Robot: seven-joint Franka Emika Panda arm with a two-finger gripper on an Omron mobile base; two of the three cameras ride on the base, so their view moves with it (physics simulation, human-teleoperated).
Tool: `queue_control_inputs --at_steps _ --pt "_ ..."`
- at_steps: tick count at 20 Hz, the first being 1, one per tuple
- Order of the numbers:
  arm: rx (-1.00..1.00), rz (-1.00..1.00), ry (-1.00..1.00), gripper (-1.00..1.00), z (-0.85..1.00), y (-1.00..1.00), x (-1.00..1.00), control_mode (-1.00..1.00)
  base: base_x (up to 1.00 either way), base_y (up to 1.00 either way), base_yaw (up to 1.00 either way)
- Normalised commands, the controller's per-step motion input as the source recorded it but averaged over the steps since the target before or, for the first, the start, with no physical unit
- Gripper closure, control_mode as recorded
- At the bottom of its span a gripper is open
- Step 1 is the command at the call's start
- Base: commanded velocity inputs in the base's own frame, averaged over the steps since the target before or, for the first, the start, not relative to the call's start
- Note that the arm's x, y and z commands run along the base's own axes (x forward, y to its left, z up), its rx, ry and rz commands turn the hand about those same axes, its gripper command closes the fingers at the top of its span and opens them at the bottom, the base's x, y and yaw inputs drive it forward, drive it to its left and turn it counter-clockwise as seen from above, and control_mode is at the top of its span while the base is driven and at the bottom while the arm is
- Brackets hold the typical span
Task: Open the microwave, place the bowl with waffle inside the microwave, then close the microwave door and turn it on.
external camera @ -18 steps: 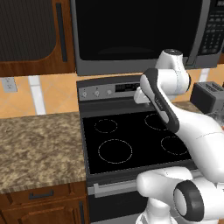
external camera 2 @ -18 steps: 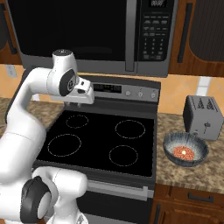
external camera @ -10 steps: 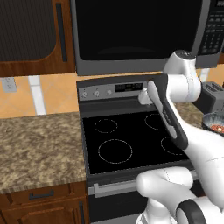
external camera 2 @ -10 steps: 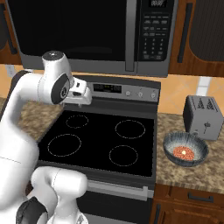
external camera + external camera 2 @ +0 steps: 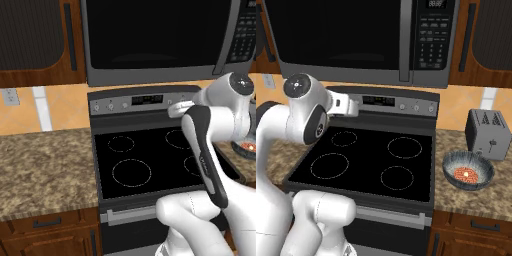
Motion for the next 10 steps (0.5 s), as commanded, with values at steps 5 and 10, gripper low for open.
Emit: queue_control_inputs --at_steps 5,10 --pt "0.00 0.00 -0.21 -1.00 0.55 -0.06 -0.14 -1.00 0.00 0.00 0.00" --pt "0.00 0.00 -0.25 -1.00 0.66 -0.16 -0.28 -1.00 0.00 0.00 0.00"
